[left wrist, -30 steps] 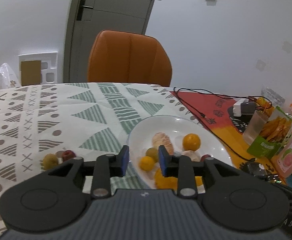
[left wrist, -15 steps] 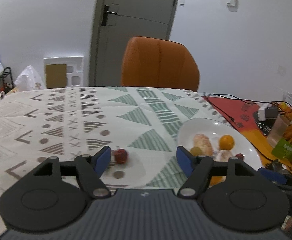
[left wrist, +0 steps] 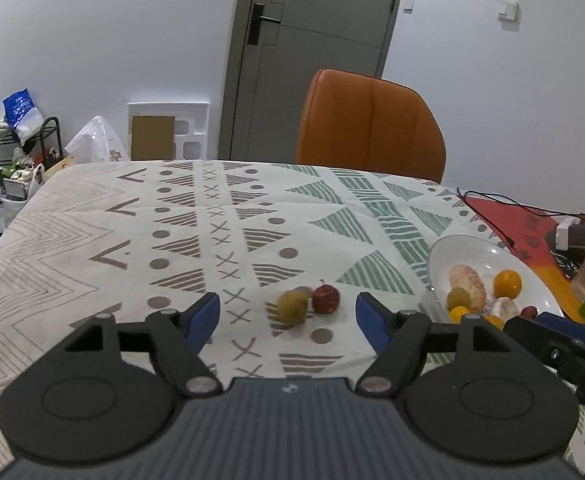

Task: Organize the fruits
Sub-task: 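Grasp the red fruit with the right tool while the left tool grasps the small yellow-green fruit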

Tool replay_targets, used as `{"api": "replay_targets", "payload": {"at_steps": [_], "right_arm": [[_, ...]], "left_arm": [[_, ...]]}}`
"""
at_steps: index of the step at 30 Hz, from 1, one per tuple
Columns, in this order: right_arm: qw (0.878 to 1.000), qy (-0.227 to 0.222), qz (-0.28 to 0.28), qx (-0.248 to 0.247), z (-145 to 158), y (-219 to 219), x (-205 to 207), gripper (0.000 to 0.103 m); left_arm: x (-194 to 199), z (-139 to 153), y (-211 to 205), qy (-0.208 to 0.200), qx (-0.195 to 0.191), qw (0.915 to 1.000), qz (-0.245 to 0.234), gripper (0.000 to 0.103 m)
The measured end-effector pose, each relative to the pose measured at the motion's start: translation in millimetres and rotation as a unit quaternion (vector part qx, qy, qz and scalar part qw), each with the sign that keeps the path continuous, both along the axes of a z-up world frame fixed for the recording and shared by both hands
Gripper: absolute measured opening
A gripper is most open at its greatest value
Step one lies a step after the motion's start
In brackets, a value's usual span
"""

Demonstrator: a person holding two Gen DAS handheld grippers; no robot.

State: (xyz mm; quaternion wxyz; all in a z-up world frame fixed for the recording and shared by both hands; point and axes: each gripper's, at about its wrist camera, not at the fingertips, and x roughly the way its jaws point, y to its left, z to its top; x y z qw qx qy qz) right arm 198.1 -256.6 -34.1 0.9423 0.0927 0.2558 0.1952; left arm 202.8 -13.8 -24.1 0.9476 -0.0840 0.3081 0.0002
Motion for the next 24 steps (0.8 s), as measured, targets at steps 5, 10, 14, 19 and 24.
{"api": "replay_targets", "payload": {"at_steps": [5, 10, 14, 19, 24], "right_arm": [[1.0, -0.001, 0.016, -0.007, 1, 9, 7, 0.084], [0.999, -0.004, 0.033, -0.019, 2, 18, 16, 0.084], [0.999, -0.005, 0.043, -0.025, 2, 23, 20, 0.081], [0.998, -0.005, 0.049, -0.033, 2, 28, 27, 0.077], [0.998, 0.0, 0.047, -0.03, 1, 27, 33, 0.072]], "left_arm": [[2, -4, 8, 0.006, -0.003, 1.0, 0.006, 0.073], [7, -10, 11, 0.013, -0.006, 0.9999, 0.008, 0.072], [12, -15, 11, 0.018, -0.014, 0.9997, 0.004, 0.067], [20, -20, 6, 0.021, -0.022, 0.9995, -0.004, 0.055], [30, -26, 2, 0.03, -0.028, 0.9991, -0.014, 0.045]]}}
